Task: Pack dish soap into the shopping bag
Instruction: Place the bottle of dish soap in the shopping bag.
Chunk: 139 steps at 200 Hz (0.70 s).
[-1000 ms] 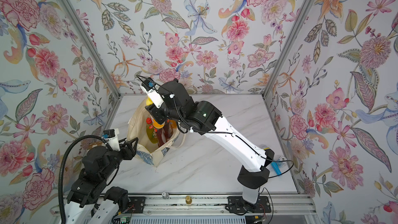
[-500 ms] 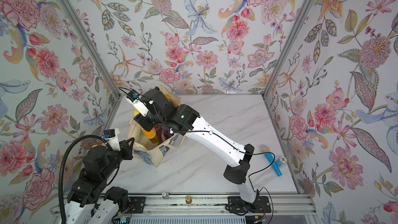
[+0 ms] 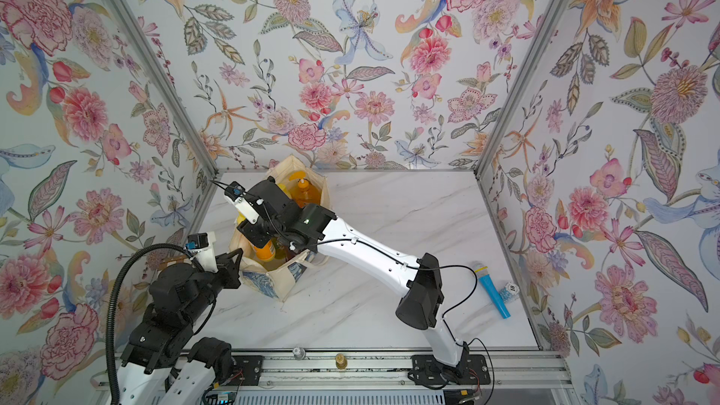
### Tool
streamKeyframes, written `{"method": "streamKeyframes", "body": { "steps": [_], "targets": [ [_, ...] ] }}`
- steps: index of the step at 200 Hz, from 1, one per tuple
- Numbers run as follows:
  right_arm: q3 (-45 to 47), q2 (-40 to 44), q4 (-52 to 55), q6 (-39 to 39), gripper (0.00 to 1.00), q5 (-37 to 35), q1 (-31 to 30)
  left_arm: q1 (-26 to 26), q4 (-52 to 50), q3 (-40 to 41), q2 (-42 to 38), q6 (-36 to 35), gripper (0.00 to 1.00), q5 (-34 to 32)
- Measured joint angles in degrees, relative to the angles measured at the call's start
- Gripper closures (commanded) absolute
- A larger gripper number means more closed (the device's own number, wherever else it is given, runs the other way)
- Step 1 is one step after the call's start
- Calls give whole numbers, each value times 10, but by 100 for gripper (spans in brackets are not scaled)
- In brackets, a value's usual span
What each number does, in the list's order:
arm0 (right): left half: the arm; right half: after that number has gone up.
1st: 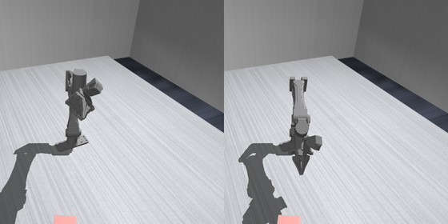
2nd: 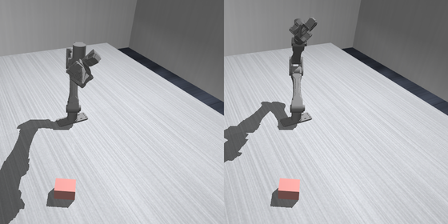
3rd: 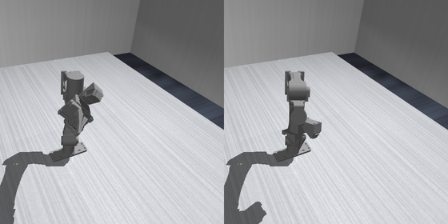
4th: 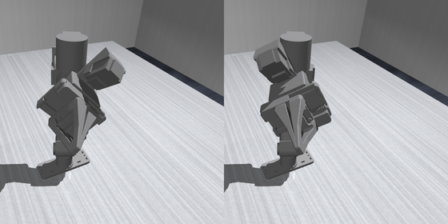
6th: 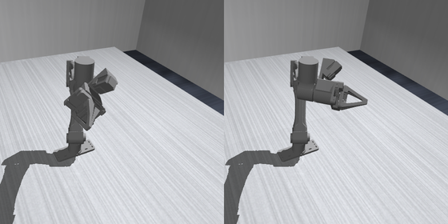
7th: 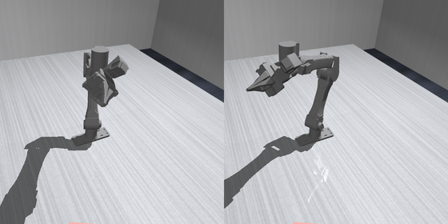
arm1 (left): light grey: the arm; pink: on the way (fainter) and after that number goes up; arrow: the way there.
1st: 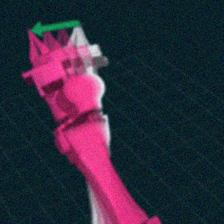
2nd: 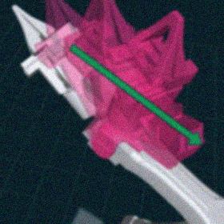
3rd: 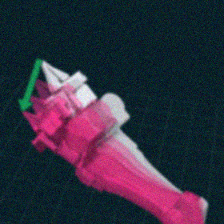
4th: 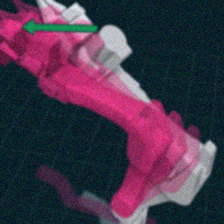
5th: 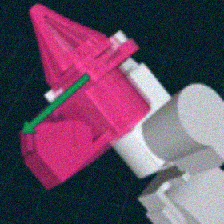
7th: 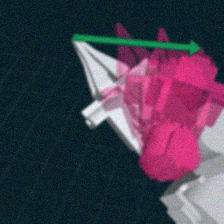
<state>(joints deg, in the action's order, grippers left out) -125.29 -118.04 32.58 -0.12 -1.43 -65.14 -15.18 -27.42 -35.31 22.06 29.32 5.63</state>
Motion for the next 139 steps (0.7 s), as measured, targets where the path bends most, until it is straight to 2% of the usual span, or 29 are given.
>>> {"method": "streamKeyframes", "body": {
  "steps": [66, 139],
  "targets": [
    [26, -20, -28, 15, 100, 53, 23, 0, -5, -2, -2, 0, 99, -3],
    [98, -20, -81, 17, 100, 94, 34, 0, -5, -4, -2, 0, 100, -5]
  ]
}}
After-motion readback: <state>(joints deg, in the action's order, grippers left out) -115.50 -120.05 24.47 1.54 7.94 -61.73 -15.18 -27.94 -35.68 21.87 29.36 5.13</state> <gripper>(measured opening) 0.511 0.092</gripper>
